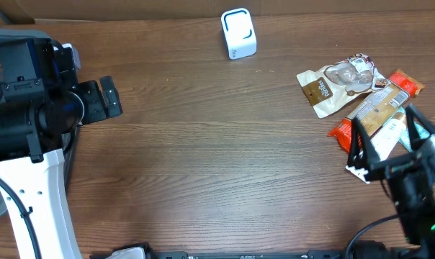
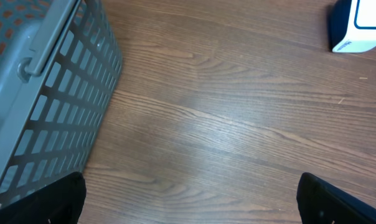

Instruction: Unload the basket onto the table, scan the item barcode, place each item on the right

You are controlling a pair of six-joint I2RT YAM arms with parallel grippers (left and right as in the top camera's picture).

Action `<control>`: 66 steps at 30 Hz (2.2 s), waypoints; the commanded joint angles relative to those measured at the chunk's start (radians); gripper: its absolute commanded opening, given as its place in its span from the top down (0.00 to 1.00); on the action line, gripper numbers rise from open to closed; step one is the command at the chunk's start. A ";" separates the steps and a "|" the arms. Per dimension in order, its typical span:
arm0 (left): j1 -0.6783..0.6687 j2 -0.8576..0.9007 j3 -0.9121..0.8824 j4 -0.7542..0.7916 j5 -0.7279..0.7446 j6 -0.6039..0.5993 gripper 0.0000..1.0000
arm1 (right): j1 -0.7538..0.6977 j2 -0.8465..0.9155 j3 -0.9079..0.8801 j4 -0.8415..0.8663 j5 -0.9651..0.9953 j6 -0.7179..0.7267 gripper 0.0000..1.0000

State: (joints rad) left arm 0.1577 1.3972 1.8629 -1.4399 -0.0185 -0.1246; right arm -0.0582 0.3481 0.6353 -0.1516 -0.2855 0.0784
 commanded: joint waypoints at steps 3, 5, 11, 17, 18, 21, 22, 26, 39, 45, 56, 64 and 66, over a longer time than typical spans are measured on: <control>0.003 0.005 0.000 0.003 0.008 -0.006 0.00 | 0.000 -0.165 -0.252 0.150 -0.004 -0.001 0.00; 0.003 0.005 0.000 0.003 0.008 -0.007 0.01 | 0.000 -0.192 -0.328 0.207 -0.004 -0.001 0.00; 0.003 0.005 0.000 0.003 0.009 -0.006 0.01 | 0.000 -0.228 -0.519 0.402 -0.004 -0.001 0.00; 0.003 0.005 0.000 0.004 0.008 -0.007 0.00 | 0.000 -0.259 -0.615 0.488 -0.004 -0.001 0.00; 0.003 0.005 0.000 0.003 0.009 -0.007 0.00 | 0.000 -0.270 -0.627 0.488 -0.004 -0.001 0.00; 0.003 0.005 0.000 0.003 0.009 -0.007 0.01 | 0.000 -0.315 -0.628 0.413 -0.001 -0.001 0.00; 0.003 0.005 0.000 0.003 0.009 -0.007 0.00 | 0.002 -0.333 -0.628 0.383 0.001 -0.001 0.00; 0.003 0.005 0.000 0.003 0.008 -0.006 0.01 | 0.006 -0.346 -0.628 0.312 0.003 -0.001 0.00; 0.003 0.005 0.000 0.004 0.009 -0.006 0.00 | 0.006 -0.328 -0.626 0.090 0.007 -0.001 0.00; 0.003 0.005 0.000 0.004 0.009 -0.007 0.00 | 0.006 -0.328 -0.626 0.090 0.007 -0.001 0.00; 0.003 0.005 0.000 0.003 0.008 -0.006 0.00 | 0.006 -0.328 -0.626 0.090 0.007 -0.001 0.00; 0.003 0.006 0.000 0.003 0.008 -0.006 0.01 | 0.006 -0.328 -0.626 0.090 0.006 -0.001 0.00; 0.003 0.002 0.000 0.003 0.008 -0.007 0.00 | 0.006 -0.328 -0.626 0.090 0.007 -0.001 0.00</control>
State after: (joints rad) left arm 0.1577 1.3972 1.8629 -1.4399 -0.0185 -0.1246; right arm -0.0570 0.0196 0.0185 -0.0643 -0.2836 0.0784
